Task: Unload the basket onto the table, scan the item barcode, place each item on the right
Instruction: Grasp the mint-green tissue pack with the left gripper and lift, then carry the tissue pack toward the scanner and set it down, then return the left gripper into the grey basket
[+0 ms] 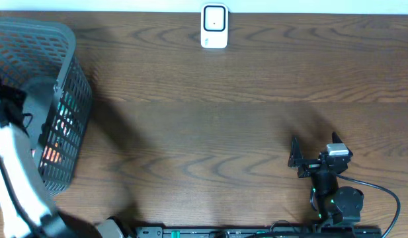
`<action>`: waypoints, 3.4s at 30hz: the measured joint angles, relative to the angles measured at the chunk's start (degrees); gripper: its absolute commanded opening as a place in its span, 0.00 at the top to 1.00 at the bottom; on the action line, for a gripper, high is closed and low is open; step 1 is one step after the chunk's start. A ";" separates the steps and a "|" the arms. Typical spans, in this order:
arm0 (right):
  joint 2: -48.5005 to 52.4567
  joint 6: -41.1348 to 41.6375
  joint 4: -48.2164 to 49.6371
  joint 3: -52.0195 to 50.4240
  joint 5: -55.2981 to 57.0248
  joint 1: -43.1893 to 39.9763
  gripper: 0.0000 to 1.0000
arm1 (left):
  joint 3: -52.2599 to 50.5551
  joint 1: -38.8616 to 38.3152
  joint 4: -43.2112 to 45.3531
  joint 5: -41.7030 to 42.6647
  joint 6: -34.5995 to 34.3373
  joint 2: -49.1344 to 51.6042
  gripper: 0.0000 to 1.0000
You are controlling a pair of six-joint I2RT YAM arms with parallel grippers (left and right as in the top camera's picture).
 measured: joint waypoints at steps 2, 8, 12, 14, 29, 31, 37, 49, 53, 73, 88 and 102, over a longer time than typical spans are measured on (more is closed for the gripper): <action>-0.02 -0.02 0.02 0.00 0.00 0.00 0.01 | 0.00 0.00 0.42 1.70 -0.57 -4.57 0.92; 0.00 0.00 0.02 0.00 0.00 0.00 0.01 | 0.00 0.00 1.73 10.01 -3.52 -15.65 0.92; -0.02 -0.02 0.02 0.00 0.00 0.00 0.01 | 0.00 -0.11 4.02 18.21 -7.06 -20.41 0.92; -0.02 -0.02 0.04 0.00 0.00 0.00 0.01 | 0.00 -0.76 5.68 22.49 -8.94 -21.57 0.92; -0.02 0.00 0.04 0.00 0.00 0.00 0.01 | 0.02 -32.79 8.96 36.04 -12.15 -17.05 0.92; 0.00 -0.02 0.04 0.00 0.00 0.00 0.01 | 0.02 -36.87 8.98 35.74 -10.80 -15.41 0.92; -0.02 -0.02 0.04 0.00 0.00 0.00 0.01 | 0.00 -48.98 9.16 31.23 -8.20 -7.41 0.92; -0.02 -0.02 0.02 0.00 0.00 0.00 0.01 | 0.00 -66.05 14.99 17.59 -7.08 15.39 0.92; -0.02 -0.02 0.02 0.00 0.00 0.00 0.01 | 0.00 -68.46 21.14 15.45 -7.10 22.80 0.92; -0.02 0.00 0.02 0.00 0.00 0.00 0.01 | 0.00 -73.29 31.01 8.83 -6.82 31.78 0.56; -0.02 -0.02 0.04 0.00 0.00 0.00 0.01 | 0.00 -70.55 27.89 8.31 -3.34 23.08 0.55; 0.00 0.00 0.04 0.00 0.00 0.00 0.01 | 0.17 -47.82 -1.16 7.82 3.52 -15.41 0.26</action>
